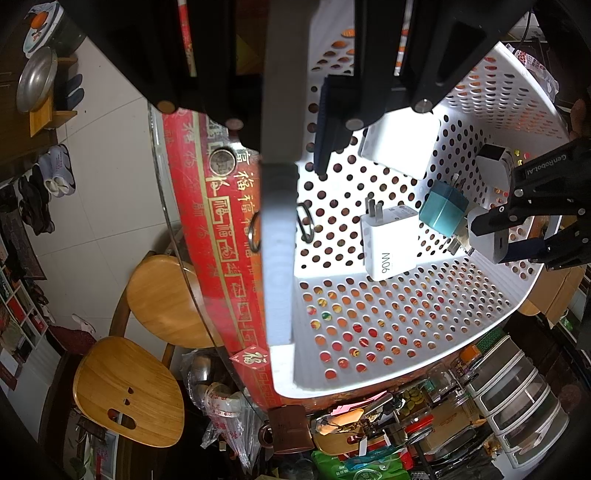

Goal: Organize rigid objects
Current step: 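Carry the small white USB charger into the basket and open the left tool, then return the left tool to the table and grasp the yellow toy car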

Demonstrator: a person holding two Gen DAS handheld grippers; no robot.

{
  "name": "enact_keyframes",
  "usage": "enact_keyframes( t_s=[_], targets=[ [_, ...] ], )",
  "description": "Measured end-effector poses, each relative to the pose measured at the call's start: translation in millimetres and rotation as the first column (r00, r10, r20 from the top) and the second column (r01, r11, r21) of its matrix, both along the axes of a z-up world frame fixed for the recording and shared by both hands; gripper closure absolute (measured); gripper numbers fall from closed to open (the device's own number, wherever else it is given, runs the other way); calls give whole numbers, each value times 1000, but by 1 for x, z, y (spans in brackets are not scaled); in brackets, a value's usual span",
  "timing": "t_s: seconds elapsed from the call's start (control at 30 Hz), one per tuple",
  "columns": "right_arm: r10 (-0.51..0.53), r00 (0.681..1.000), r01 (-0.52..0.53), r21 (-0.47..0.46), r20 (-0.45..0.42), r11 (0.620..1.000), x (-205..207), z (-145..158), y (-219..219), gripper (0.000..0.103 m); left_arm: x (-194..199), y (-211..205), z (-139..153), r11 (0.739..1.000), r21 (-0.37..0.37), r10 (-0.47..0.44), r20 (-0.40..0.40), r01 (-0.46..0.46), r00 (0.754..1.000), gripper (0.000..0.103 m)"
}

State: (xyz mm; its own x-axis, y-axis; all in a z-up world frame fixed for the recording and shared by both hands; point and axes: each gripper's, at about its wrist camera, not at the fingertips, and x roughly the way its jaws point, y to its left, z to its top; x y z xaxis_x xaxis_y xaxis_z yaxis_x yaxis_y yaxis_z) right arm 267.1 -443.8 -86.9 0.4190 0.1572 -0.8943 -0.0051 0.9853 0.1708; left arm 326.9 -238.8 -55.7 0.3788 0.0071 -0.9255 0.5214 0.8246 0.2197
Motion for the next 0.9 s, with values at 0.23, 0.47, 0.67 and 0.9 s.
enact_keyframes(
  t_s=[0.23, 0.47, 0.67, 0.9],
  targets=[
    [1, 1000, -1, -1, 0, 1000, 0, 0, 0, 83, -2, 2, 5, 1000, 10, -16, 44, 15, 999, 21],
    [1, 1000, -1, 1, -1, 1000, 0, 0, 1, 83, -24, 22, 38, 1000, -24, -4, 139, 8, 990, 11],
    [1, 1000, -1, -1, -7, 1000, 0, 0, 2, 83, -63, 99, 76, 994, -86, 80, 236, -61, 969, 4],
    [2, 1000, -2, 1, -4, 1000, 1, 0, 1, 83, -98, 199, 80, 971, -119, 235, 283, -209, 930, 1]
  ],
)
